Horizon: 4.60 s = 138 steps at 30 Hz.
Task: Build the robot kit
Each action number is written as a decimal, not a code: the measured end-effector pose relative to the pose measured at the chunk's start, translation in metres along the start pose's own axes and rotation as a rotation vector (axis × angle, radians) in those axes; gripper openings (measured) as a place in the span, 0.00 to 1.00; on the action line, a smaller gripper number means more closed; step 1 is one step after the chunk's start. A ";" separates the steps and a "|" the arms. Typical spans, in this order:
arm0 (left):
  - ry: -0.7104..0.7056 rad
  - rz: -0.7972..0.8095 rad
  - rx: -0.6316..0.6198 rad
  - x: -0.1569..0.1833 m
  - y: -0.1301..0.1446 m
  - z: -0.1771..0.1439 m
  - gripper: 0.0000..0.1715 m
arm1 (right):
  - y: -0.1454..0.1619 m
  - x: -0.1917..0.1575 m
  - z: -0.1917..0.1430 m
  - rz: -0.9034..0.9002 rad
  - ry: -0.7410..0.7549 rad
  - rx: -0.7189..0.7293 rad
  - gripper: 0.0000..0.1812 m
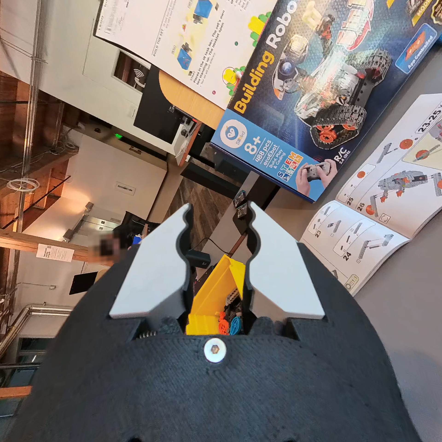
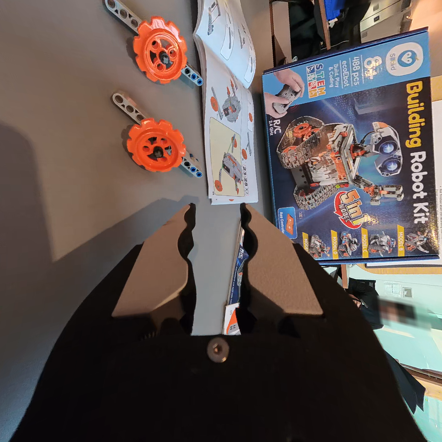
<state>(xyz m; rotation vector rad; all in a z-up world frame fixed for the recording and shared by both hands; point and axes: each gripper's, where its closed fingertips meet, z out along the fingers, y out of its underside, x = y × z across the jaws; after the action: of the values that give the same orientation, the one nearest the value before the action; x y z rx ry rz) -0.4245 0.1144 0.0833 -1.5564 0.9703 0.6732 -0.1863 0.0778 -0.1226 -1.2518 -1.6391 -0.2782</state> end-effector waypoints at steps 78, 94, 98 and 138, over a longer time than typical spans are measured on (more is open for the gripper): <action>0.051 -0.029 -0.092 0.005 0.020 0.003 0.23 | -0.030 0.000 -0.009 0.406 -0.172 0.237 0.23; 0.066 -0.026 -0.105 0.008 0.023 0.004 0.23 | -0.057 -0.028 -0.012 0.505 -0.371 0.344 0.33; 0.070 -0.023 -0.110 0.009 0.023 0.004 0.23 | -0.056 -0.032 -0.004 0.501 -0.364 0.317 0.33; 0.118 -0.150 -0.102 -0.003 0.043 -0.005 0.23 | -0.047 -0.044 0.006 0.516 -0.425 0.264 0.21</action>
<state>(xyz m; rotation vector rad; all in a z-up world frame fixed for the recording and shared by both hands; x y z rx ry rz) -0.4636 0.1084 0.0650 -1.7563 0.9072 0.5372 -0.2306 0.0352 -0.1439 -1.5380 -1.5607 0.5381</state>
